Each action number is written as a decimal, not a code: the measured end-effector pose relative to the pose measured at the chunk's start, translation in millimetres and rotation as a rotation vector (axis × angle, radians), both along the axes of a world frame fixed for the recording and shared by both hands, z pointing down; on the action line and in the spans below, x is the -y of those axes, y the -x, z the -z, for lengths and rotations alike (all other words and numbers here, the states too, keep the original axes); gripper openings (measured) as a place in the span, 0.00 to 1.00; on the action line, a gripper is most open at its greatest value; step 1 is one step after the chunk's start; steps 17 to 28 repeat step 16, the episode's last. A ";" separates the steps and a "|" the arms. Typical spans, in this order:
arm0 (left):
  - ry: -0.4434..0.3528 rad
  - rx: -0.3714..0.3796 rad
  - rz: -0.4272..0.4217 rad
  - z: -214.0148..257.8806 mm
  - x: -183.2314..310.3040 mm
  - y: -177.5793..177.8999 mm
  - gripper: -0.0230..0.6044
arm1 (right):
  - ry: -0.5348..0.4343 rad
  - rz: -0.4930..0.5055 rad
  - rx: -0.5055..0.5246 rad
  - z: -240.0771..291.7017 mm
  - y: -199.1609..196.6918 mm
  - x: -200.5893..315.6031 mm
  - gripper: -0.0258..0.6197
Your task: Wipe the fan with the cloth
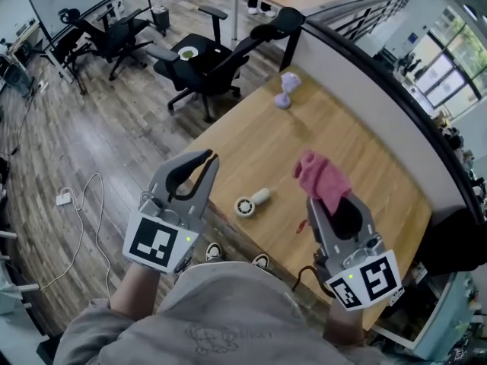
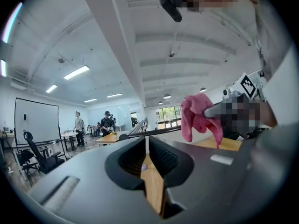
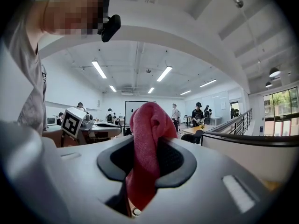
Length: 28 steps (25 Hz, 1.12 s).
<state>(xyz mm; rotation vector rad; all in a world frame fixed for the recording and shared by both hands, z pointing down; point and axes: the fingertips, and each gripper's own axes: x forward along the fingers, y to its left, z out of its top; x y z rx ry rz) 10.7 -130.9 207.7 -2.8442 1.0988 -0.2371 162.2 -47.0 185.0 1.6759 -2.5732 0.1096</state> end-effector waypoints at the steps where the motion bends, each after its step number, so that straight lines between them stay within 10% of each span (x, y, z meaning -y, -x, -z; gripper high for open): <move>1: 0.006 -0.008 0.003 -0.6 0.3 0.1 0.07 | 0.006 -0.001 0.003 -2.7 0.1 0.2 0.21; 28: -0.009 -0.044 0.006 14.2 -8.4 -3.0 0.04 | 0.006 -0.027 0.004 -2.3 -6.5 -9.2 0.21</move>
